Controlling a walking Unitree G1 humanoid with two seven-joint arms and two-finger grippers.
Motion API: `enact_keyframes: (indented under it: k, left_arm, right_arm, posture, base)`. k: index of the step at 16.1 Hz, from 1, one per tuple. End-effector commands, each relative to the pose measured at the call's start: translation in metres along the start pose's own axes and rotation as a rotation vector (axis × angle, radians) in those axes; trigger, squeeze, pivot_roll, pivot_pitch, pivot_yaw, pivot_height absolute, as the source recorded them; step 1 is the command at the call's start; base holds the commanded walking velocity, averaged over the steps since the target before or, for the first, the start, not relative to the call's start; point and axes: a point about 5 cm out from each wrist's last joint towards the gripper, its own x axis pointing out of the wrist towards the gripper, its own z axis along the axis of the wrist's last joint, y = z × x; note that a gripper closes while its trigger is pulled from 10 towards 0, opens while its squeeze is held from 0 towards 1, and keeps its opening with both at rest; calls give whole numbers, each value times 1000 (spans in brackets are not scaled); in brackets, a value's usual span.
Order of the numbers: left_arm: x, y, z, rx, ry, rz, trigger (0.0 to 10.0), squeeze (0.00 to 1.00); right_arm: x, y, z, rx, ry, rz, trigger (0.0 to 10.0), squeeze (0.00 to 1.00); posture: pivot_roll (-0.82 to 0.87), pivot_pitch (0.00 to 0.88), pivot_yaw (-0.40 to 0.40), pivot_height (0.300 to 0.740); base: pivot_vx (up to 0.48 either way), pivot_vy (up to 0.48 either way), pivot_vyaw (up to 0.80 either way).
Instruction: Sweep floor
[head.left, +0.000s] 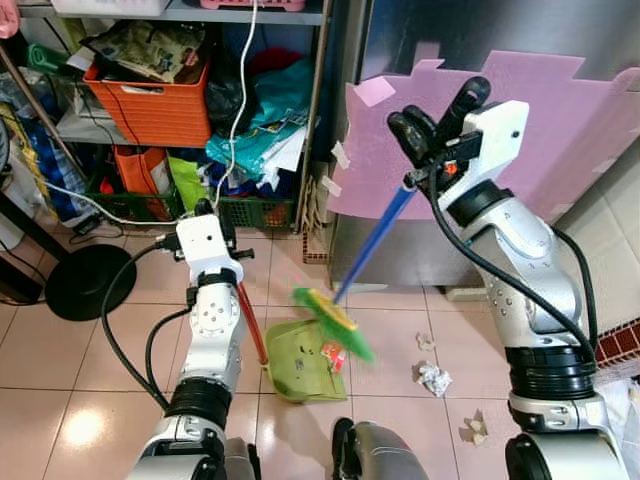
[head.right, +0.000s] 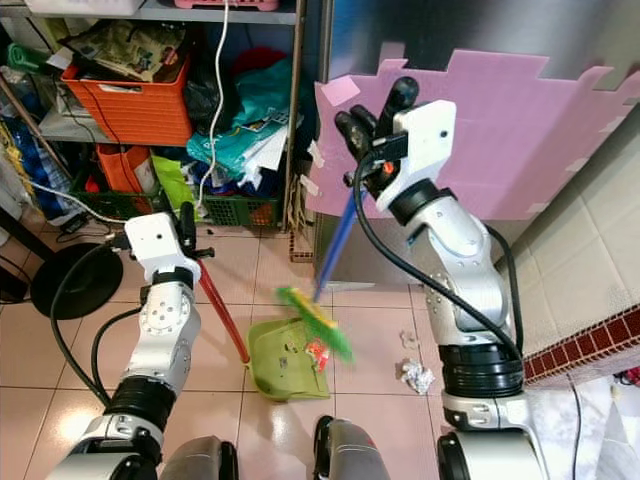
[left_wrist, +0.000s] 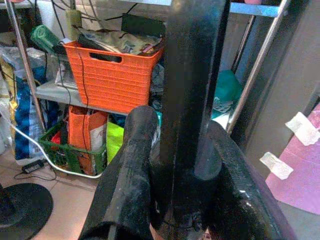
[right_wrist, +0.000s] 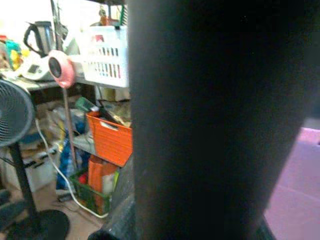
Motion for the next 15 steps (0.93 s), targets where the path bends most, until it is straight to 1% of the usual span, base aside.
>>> enact_keyframes:
  k: [1, 3, 5, 6, 7, 8, 10, 11, 12, 13, 15]
  left_arm:
    - [3, -7, 6, -8, -31, -30, 10000, 0]
    - [2, -8, 6, -16, -36, -35, 10000, 0]
    - [1, -9, 5, -18, -32, -36, 10000, 0]
    - [1, -9, 5, -19, -31, -35, 10000, 0]
    - [1, -9, 5, -20, -30, -35, 10000, 0]
    - [1, -10, 5, -21, -30, -36, 10000, 0]
    - [1, -10, 5, -21, -30, -37, 10000, 0]
    - [1, -10, 5, -22, -30, -38, 10000, 0]
    - [1, -10, 5, -22, -30, -40, 10000, 0]
    - [2, -10, 5, -23, -29, -41, 10000, 0]
    - [2, -11, 5, -26, -26, -42, 10000, 0]
  right_arm:
    - [1, 3, 3, -73, -24, -1, 10000, 0]
    - [-3, 7, -9, -146, 4, -36, 10000, 0]
    - [-15, 15, -30, -145, 58, -84, 10000, 0]
    - [-22, 24, -38, -143, 62, -77, 10000, 0]
    - [-28, 32, -44, -162, 65, -69, 10000, 0]
    - [-31, 36, -49, -143, 76, -77, 10000, 0]
    - [-34, 48, -58, -139, 94, -60, 10000, 0]
    - [-37, 53, -66, -107, 131, -52, 10000, 0]
    - [-37, 55, -66, -91, 133, -49, 10000, 0]
    - [-37, 57, -67, -54, 140, -49, 10000, 0]
    - [-35, 62, -68, 61, 163, -40, 10000, 0]
  posture:
    - [-77, 132, -28, 740]
    - [-77, 137, -30, 740]
    - [-79, 138, -33, 740]
    - [-78, 138, -34, 740]
    - [-78, 138, -34, 740]
    - [-74, 138, -33, 740]
    - [-74, 138, -33, 740]
    - [-76, 135, -30, 740]
    - [-76, 135, -30, 740]
    - [-78, 133, -33, 740]
    - [-83, 129, -34, 740]
  base:
    - [0, 0, 0]
    - [0, 0, 0]
    - [0, 0, 0]
    - [0, 0, 0]
    - [0, 0, 0]
    - [0, 0, 0]
    - [0, 0, 0]
    - [0, 0, 0]
    - [0, 0, 0]
    - [0, 0, 0]
    - [0, 0, 0]
